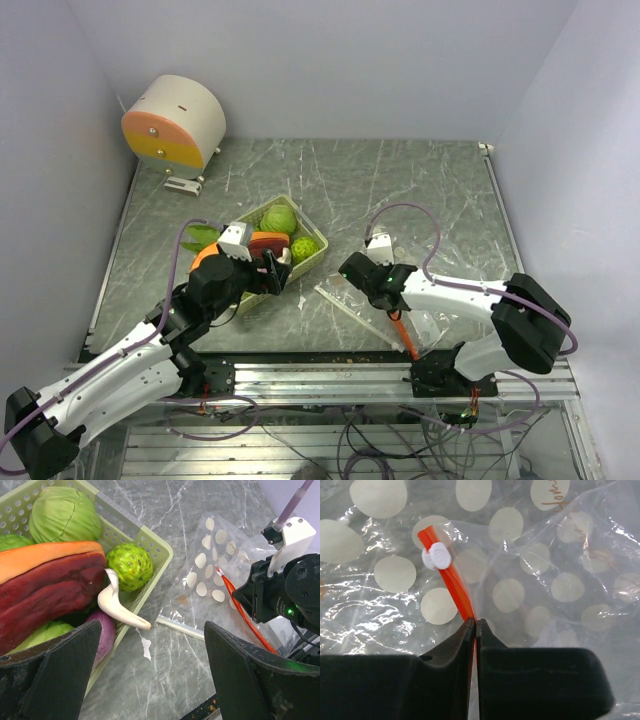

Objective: Place the food in the zip-top bag and seal the zipper
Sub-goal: Pick up the zipper food storage bag at the center of the board, then open the zipper of the food storage bag.

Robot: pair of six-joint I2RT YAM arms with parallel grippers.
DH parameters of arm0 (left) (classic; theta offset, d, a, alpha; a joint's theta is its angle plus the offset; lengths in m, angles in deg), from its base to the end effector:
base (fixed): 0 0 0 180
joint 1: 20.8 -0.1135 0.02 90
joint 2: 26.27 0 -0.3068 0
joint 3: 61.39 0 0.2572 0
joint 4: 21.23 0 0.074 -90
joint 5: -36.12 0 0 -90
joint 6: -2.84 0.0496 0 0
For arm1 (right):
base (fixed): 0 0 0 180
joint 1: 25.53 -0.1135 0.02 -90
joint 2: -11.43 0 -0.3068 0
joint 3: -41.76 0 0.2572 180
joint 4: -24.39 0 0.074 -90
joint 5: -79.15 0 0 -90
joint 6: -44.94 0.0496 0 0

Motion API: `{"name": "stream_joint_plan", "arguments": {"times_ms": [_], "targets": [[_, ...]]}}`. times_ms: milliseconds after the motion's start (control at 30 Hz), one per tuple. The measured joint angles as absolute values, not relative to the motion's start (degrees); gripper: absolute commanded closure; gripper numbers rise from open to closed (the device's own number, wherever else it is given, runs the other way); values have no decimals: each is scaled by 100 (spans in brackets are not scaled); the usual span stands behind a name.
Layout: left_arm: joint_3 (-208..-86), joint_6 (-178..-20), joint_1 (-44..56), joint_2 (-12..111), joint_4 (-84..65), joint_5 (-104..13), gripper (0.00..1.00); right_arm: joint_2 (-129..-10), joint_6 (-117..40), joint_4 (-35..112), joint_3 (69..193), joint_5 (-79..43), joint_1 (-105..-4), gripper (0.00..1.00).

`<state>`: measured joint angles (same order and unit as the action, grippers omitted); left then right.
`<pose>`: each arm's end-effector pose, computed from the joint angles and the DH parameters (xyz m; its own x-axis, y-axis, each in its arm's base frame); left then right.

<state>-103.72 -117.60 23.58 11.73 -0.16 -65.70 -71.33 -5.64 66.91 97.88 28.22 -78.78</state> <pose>0.1158 -0.0991 0.2865 -0.4533 -0.2502 -0.8555 0.3651 0.8235 -0.4343 0.1754 0.1826 0.1974 -0.7418 -0.1694 -0.6489 -0.0218 0.9732 -0.2291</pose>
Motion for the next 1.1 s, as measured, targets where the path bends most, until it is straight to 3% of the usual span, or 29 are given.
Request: {"name": "stream_joint_plan", "arguments": {"times_ms": [300, 533, 767, 1100], "targets": [[-10341, -11760, 2358, 1151, -16, -6567, 5, -6919, -376, 7000, 9843, 2920, -7819, 100], [-10079, -11745, 2358, 1191, -578, -6384, 5, -5536, -549, 6943, 10129, 2391, -7918, 100], [-9047, -11718, 2354, 1626, -2646, -5477, 5, -4561, -730, 6512, 10245, 1688, -7924, 100], [-8743, -12149, 2358, 3711, -6477, -4097, 5, -4235, -898, 6073, 10245, 1100, -7924, 100]]}}
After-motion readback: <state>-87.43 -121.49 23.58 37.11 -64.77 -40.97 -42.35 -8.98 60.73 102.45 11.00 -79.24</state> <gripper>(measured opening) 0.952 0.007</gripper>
